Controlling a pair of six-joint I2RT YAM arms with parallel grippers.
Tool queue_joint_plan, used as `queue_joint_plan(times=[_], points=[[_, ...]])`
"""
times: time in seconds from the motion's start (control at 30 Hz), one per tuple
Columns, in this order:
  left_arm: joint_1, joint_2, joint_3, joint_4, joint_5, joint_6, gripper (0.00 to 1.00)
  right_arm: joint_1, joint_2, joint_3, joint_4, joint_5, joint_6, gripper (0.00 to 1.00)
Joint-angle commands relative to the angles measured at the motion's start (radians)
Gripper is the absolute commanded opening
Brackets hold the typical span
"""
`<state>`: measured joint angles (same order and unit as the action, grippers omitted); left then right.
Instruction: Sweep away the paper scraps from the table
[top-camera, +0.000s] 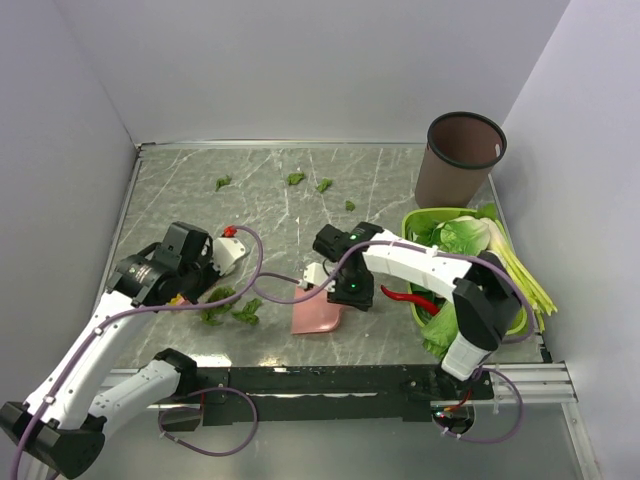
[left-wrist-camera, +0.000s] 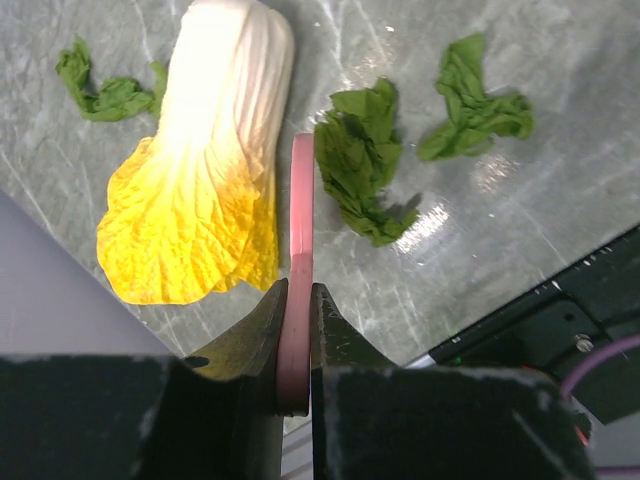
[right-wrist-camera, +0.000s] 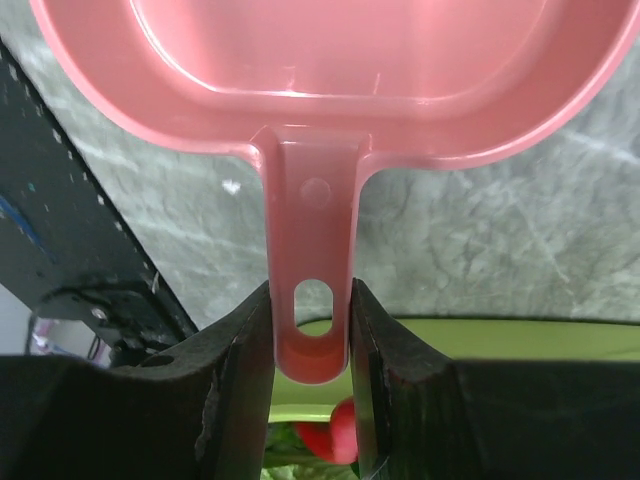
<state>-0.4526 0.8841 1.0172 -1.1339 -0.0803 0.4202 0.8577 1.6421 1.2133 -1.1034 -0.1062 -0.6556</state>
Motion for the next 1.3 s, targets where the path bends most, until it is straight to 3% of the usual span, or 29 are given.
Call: queue_joint_plan(times=[0.0, 0.57, 0.73, 0.9, 1.1, 1.27], points=[[-0.001, -0.005, -0.019, 0.08, -0.058, -0.024, 0.01, 0.033, 0.071, 0.075, -0.064, 0.031, 0.096, 0.0], [0.0, 0.047, -0.129, 0.109, 0.091, -0.106, 0.01, 0.156, 0.223, 0.166, -0.089, 0.007, 0.204, 0.0], [0.0, 0.114, -0.063, 0.112, 0.293, -0.162, 0.01, 0.167, 0.274, 0.209, -0.085, -0.043, 0.244, 0.0], [-0.001, 0.215, 0.018, 0.12, 0.404, -0.094, 0.01, 0.167, 0.326, 0.267, -0.087, -0.07, 0.267, 0.0], [-0.009, 0.352, 0.103, 0.083, 0.769, -0.027, 0.01, 0.156, 0.367, 0.319, -0.082, -0.096, 0.29, 0.0], [-0.02, 0.389, 0.107, 0.125, 0.786, -0.113, 0.01, 0.112, 0.351, 0.312, -0.073, -0.099, 0.29, 0.0]])
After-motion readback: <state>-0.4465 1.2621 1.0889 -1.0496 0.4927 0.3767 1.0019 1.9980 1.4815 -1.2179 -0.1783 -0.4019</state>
